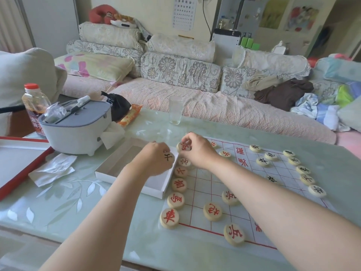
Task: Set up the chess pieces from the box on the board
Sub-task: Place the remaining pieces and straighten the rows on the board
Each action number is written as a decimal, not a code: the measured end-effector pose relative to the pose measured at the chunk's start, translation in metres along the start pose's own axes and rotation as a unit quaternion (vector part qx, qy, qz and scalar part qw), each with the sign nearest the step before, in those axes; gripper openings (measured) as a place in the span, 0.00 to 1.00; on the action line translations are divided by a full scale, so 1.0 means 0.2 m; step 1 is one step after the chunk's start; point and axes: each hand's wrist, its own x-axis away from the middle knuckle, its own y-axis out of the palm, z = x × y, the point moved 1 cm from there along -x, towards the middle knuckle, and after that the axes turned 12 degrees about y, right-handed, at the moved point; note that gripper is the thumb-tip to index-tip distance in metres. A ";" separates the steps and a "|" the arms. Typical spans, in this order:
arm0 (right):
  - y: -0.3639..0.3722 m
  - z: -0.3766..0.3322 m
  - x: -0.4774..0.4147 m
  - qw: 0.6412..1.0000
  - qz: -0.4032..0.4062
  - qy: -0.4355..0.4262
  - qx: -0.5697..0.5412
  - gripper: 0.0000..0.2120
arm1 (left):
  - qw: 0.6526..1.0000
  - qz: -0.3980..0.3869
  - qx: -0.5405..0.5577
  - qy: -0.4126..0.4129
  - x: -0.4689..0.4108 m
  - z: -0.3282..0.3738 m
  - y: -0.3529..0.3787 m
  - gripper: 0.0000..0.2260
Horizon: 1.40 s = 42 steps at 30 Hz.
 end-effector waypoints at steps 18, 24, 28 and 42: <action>-0.22 0.75 -0.62 0.971 0.088 0.172 0.143 0.10 | 0.985 0.045 0.169 -0.005 -0.32 0.21 0.28 0.12; -0.19 0.77 -0.71 0.961 0.088 0.178 0.191 0.09 | 0.986 0.054 0.154 0.015 -0.34 0.22 0.32 0.13; -0.21 0.71 -0.67 0.959 0.108 0.154 0.211 0.11 | 0.984 0.050 0.171 0.019 -0.34 0.21 0.35 0.17; -0.29 0.45 0.04 0.947 -0.097 0.152 -0.265 0.04 | 0.971 0.054 0.219 0.076 -0.19 0.49 0.38 0.17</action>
